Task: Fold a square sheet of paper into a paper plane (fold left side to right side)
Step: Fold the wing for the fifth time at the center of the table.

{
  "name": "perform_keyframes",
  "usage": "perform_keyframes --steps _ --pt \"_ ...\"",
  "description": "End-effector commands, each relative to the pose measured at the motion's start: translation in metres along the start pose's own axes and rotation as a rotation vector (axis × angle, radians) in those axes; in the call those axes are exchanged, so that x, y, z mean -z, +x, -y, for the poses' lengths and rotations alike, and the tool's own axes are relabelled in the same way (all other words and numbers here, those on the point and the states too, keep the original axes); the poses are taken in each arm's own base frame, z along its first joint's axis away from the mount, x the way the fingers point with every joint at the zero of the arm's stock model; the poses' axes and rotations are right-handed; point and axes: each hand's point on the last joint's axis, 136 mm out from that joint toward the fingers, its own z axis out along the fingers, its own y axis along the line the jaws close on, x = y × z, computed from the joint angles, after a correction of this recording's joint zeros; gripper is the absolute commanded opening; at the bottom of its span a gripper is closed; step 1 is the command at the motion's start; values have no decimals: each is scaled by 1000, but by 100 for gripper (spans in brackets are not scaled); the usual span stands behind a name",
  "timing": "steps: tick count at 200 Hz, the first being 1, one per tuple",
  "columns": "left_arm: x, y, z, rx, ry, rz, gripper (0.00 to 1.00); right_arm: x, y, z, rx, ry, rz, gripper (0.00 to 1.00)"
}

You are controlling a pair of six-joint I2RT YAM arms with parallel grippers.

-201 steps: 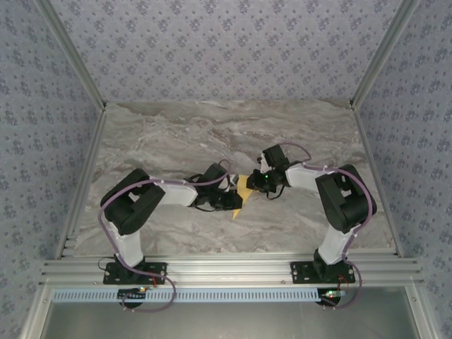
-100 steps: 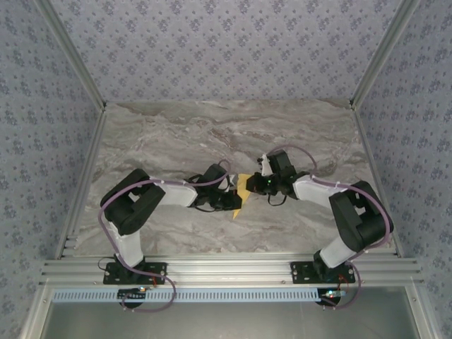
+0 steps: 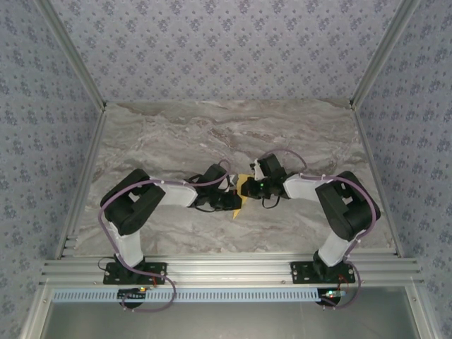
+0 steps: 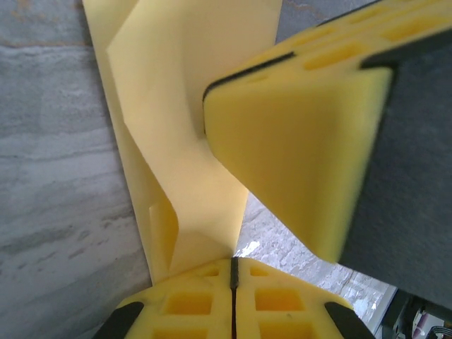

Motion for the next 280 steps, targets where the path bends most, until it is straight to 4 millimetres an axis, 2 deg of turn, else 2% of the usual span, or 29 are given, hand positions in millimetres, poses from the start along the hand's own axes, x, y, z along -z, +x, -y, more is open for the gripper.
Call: perform_keyframes --steps 1,45,73,119,192,233,280 --pt "-7 21 -32 47 -112 -50 6 -5 2 13 15 72 -15 6" --pt "-7 24 -35 57 -115 -50 6 -7 6 28 16 111 -28 6" --pt "-7 26 -39 65 -122 -52 6 -4 -1 35 16 107 -7 6" --pt "-9 31 -43 77 -128 -60 6 4 -24 44 13 76 44 6" --pt "-9 31 -43 78 -125 -61 6 15 -63 83 -58 100 75 5" --pt "-10 31 -44 81 -125 -61 5 23 -84 96 -86 98 103 5" --pt "-9 31 -43 79 -123 -61 5 36 -99 114 -103 123 121 5"
